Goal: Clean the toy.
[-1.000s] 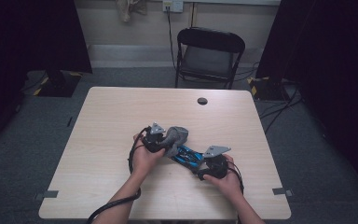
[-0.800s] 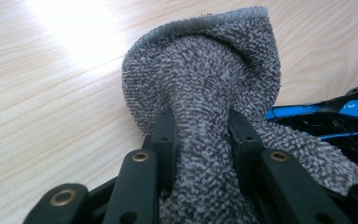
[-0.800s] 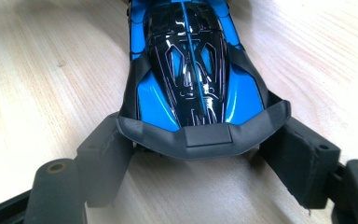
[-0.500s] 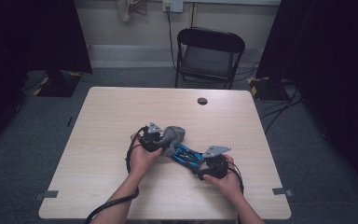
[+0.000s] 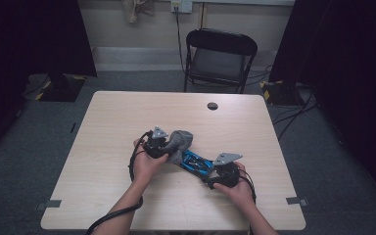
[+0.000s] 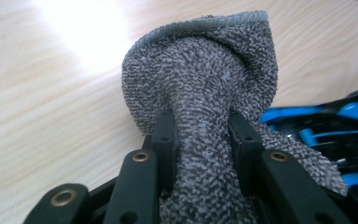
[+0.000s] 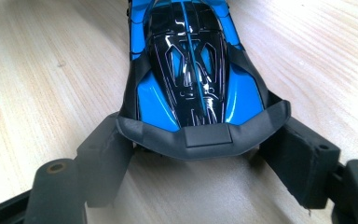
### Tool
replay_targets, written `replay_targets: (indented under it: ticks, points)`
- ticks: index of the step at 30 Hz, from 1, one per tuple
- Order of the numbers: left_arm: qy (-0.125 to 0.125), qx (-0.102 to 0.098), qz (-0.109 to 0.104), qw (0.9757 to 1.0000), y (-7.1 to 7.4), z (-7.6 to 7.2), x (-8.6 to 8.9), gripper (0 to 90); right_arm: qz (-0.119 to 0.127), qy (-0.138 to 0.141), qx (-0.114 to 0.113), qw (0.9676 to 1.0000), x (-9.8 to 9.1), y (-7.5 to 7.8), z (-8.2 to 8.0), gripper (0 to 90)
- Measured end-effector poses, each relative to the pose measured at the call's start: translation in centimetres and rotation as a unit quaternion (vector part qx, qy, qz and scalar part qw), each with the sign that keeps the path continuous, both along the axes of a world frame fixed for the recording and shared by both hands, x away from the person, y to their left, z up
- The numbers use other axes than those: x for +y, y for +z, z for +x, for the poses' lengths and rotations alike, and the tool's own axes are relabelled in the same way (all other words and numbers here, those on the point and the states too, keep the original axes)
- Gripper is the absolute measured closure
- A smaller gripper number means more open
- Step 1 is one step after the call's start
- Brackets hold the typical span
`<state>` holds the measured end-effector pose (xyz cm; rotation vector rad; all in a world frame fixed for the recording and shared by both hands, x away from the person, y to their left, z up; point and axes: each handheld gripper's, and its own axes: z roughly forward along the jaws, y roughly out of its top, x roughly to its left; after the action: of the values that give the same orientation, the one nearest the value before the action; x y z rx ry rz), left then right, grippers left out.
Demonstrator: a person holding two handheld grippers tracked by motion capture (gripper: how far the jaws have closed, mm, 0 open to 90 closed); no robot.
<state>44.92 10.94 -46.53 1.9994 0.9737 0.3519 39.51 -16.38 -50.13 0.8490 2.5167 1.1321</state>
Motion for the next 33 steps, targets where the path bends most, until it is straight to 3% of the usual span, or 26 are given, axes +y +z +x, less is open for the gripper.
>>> replay_targets:
  ticks: [6,15,22,33]
  points:
    - [-0.026,-0.003,-0.016,0.9995,1.2,-0.6,-1.4,69.1,0.0,0.0,0.0,1.0,0.0,0.0,0.0,25.6]
    - [-0.071,-0.003,-0.03,0.997,1.5,-1.8,-4.3,69.0,0.0,0.0,0.0,1.0,0.0,0.0,0.0,25.6]
    - [-0.106,0.007,-0.028,0.9939,0.9,-2.8,-7.0,69.0,0.0,0.0,0.001,1.0,0.0,0.0,0.0,25.6]
    - [-0.131,0.019,-0.027,0.9908,-0.1,-3.7,-8.9,68.8,0.0,0.0,0.0,1.0,0.0,0.0,0.0,25.6]
